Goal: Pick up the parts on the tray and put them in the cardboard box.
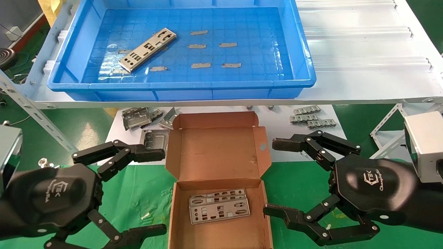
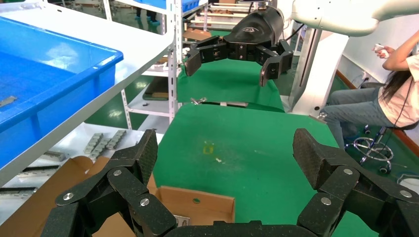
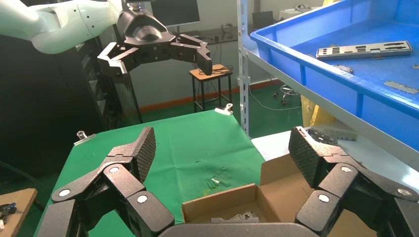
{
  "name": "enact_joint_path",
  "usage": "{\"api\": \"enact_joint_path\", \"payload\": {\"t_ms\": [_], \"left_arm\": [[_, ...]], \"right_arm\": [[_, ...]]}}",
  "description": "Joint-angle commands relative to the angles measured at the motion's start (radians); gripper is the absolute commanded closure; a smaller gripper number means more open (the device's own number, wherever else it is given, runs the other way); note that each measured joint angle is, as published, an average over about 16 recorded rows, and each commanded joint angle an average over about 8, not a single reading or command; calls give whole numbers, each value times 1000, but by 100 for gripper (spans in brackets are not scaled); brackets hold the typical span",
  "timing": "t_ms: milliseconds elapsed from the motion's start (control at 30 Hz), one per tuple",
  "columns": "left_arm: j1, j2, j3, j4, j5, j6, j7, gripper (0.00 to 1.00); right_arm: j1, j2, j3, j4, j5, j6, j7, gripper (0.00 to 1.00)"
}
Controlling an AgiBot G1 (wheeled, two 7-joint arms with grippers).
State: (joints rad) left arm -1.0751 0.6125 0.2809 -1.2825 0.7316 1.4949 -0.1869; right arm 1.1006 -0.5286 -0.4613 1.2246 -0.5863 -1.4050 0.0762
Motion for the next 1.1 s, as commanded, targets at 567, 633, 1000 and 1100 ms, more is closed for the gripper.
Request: {"api": "enact_joint_path", "payload": {"t_ms": [567, 633, 1000, 1100], "left_arm": [[0, 0, 0, 0, 0, 0, 0, 0], [0, 0, 0, 0, 0, 0, 0, 0], [0, 0, 0, 0, 0, 0, 0, 0], [0, 0, 0, 0, 0, 0, 0, 0]], "right_arm": [[0, 0, 0, 0, 0, 0, 0, 0], [0, 0, 0, 0, 0, 0, 0, 0], [0, 0, 0, 0, 0, 0, 0, 0], [0, 0, 0, 0, 0, 0, 0, 0]]}}
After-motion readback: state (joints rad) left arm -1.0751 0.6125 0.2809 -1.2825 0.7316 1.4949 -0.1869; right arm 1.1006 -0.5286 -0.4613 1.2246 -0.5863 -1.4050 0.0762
